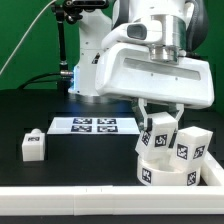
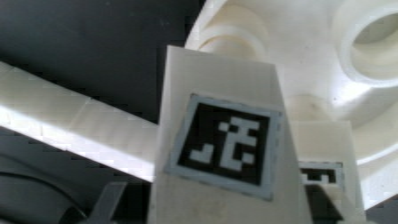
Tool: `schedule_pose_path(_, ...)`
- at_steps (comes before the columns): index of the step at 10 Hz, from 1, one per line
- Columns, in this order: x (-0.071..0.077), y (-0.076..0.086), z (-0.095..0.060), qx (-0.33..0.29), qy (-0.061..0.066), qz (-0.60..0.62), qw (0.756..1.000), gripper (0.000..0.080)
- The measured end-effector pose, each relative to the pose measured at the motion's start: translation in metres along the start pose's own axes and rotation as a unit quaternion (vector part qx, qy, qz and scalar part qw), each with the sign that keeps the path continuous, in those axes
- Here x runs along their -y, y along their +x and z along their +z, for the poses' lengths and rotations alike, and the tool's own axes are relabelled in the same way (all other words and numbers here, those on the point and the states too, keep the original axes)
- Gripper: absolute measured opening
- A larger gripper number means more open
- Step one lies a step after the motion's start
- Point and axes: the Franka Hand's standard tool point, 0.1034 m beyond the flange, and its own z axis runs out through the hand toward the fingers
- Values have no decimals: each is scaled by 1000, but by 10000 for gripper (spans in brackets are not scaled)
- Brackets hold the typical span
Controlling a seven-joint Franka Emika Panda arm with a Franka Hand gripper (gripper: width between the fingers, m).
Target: Assemble stool
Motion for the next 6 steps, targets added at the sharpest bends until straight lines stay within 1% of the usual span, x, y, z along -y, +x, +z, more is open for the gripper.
schedule_pose_path(2, 2, -2, -1, -27, -8, 0, 1000, 327)
schedule_pose_path(4, 3, -2, 0, -26, -9, 3, 1000, 327)
schedule_pose_path(5, 3, -2, 0, -25, -9, 3, 1000, 429)
schedule_pose_path(6, 3, -3, 0, -24, -9, 3, 1000, 563)
